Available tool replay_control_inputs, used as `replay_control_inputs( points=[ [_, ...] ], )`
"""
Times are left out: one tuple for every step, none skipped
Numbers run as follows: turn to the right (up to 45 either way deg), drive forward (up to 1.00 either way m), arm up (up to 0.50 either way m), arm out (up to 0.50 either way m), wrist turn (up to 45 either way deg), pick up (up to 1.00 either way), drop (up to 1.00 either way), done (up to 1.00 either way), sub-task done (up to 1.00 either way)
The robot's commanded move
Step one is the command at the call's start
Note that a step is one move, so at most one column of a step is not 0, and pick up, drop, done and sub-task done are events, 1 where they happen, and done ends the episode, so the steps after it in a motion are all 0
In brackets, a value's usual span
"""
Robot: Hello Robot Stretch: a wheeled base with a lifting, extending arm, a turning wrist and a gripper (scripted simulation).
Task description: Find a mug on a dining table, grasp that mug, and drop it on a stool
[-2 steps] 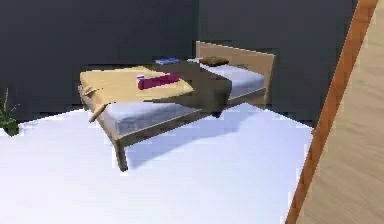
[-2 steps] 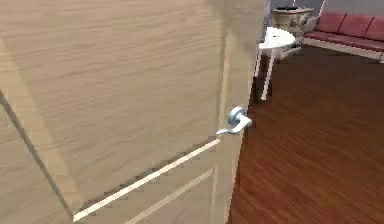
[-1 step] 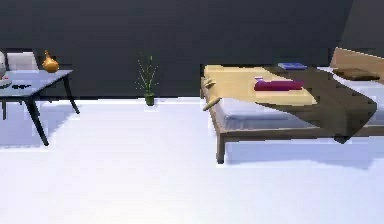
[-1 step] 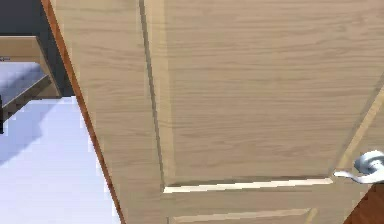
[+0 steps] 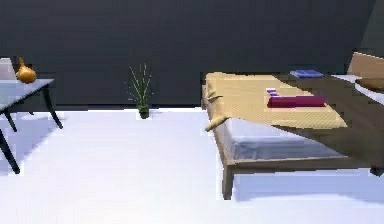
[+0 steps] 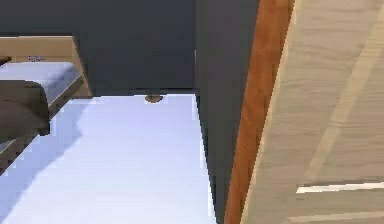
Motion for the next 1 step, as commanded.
replay_control_inputs(
  points=[
    [-42.0,0.0,0.0,0.0,0.0,0.0,0.0,0.0,0.0]
  ],
)
